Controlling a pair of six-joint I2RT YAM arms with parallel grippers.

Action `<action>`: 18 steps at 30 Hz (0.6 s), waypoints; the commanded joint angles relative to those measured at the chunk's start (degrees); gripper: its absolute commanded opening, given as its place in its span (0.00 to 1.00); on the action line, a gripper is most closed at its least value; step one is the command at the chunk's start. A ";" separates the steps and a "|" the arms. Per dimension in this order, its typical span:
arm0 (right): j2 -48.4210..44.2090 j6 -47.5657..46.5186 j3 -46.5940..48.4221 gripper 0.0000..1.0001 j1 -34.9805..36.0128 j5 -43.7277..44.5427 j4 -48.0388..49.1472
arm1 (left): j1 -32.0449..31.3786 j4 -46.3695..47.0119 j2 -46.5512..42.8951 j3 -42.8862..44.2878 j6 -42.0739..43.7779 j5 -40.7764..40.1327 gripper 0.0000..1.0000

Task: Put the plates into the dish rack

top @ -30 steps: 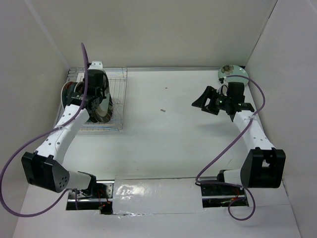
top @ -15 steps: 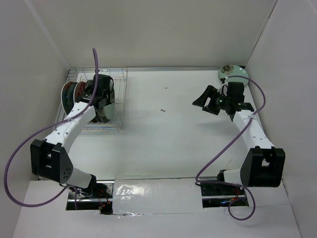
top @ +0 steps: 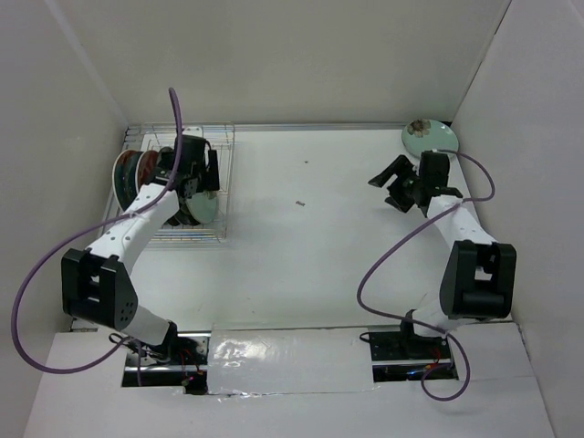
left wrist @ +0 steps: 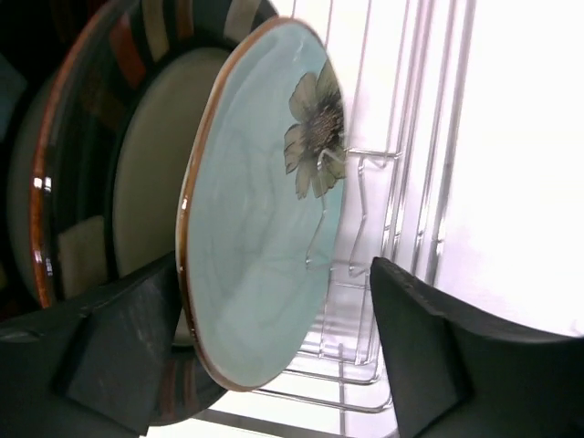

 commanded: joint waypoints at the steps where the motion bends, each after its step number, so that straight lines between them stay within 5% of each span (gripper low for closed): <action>1: 1.83 4.71 -0.55 0.85 -2.34 7.67 7.03 | -0.50 0.30 -2.50 4.15 -2.33 2.58 0.93; 9: 3.86 13.24 -1.96 0.86 -7.35 16.99 16.88 | -7.44 -1.55 -5.84 7.40 -4.71 8.29 1.00; 18: 17.74 18.33 5.07 0.87 -11.66 20.60 24.09 | -12.98 0.02 -8.82 5.31 -7.17 23.12 1.00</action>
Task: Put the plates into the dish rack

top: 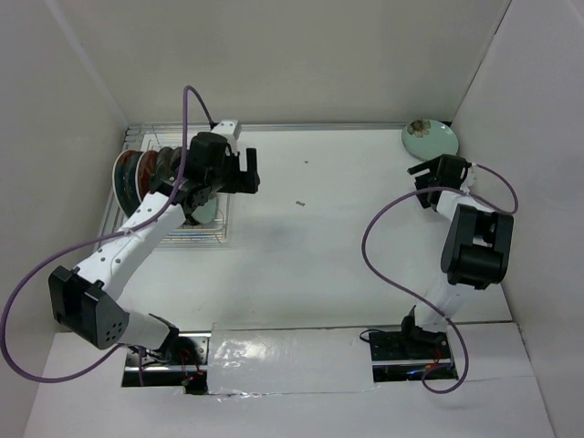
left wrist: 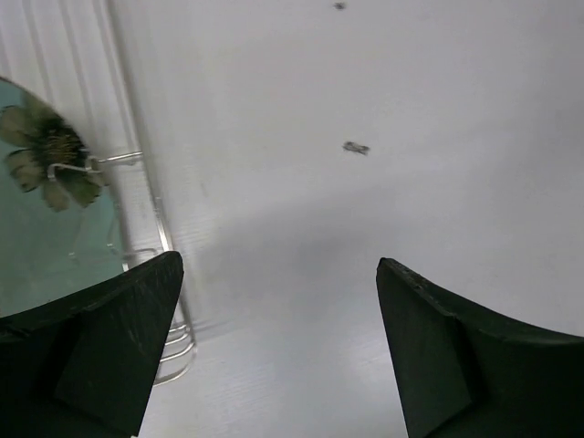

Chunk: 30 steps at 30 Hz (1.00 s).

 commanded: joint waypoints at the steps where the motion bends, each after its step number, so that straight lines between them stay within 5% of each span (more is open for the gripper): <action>1: 4.37 4.52 5.38 0.86 -1.35 3.03 7.06 | -1.11 3.30 -4.30 -1.50 -2.38 9.49 1.00; 13: 25.01 20.00 19.62 0.80 -1.35 12.43 10.32 | -2.16 9.38 -7.83 -13.63 -6.60 21.02 1.00; 23: 39.53 28.27 43.26 0.73 1.55 19.03 -6.98 | -2.17 9.38 -7.83 -15.92 -9.16 20.49 1.00; 26: 41.55 30.55 45.03 0.62 2.08 19.55 -9.19 | -2.17 8.85 -7.83 -15.92 -9.16 19.87 1.00; 30: 40.16 31.69 40.82 0.24 2.08 18.85 -6.48 | -2.17 8.85 -7.83 -16.45 -9.16 19.26 1.00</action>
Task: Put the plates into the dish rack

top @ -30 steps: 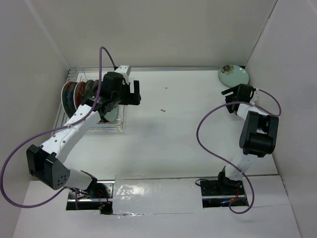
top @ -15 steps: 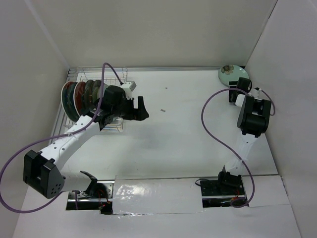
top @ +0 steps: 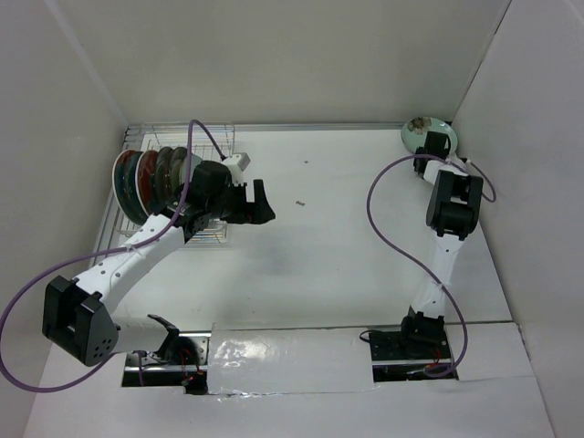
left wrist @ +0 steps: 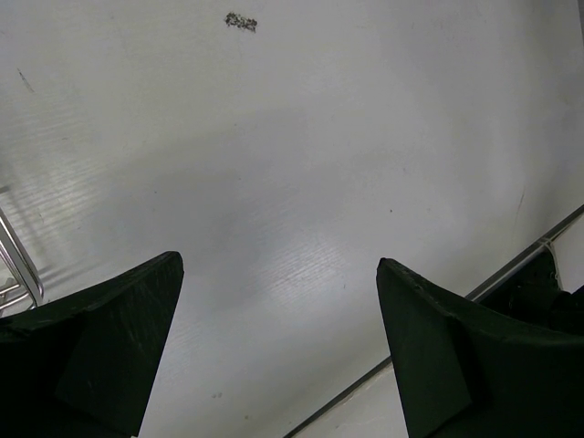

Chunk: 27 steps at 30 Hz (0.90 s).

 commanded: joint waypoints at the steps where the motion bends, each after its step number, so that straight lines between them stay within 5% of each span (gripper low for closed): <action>1: 0.07 2.34 -4.81 0.18 0.22 1.26 -2.62 | -0.22 2.01 -1.77 -0.28 0.15 0.00 1.00; 4: -2.65 0.33 -9.48 0.00 0.22 -0.41 -1.30 | -0.22 2.01 -1.77 -0.80 0.69 0.62 1.00; 16: -24.35 -23.31 -31.28 0.00 1.37 -21.92 0.37 | 3.64 8.07 2.44 -0.80 2.62 7.38 1.00; 27: -45.98 -37.02 -44.48 0.00 7.34 -41.72 -0.32 | 7.95 17.55 15.36 5.17 -3.09 24.59 1.00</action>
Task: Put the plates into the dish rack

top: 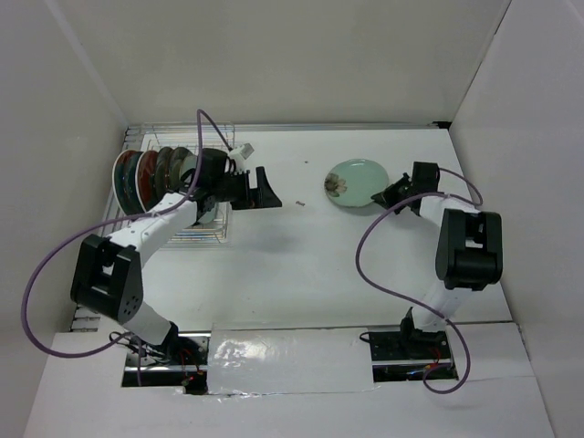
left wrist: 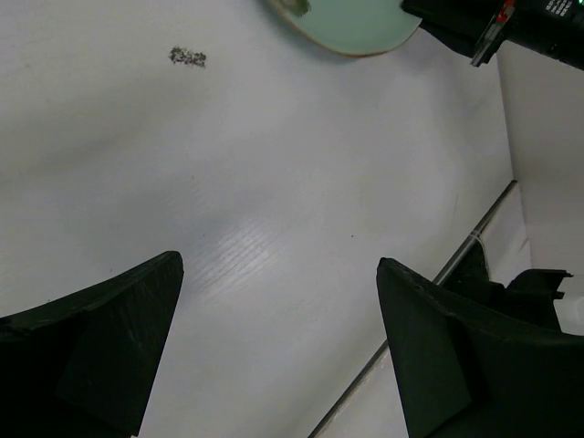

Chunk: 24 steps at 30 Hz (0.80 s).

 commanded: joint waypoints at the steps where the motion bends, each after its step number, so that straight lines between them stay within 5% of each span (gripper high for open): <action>1: -8.22 -6.06 0.72 0.00 2.01 -10.12 1.64 | 0.52 8.16 2.60 2.88 -4.07 8.43 1.00; 20: -22.64 -10.73 -1.21 0.00 9.83 -25.94 -2.06 | 1.05 22.33 15.96 8.59 -14.89 17.14 0.92; 24: -23.26 -11.33 -1.21 0.00 11.59 -27.44 -1.53 | 1.05 23.54 19.03 10.87 -16.03 19.50 0.77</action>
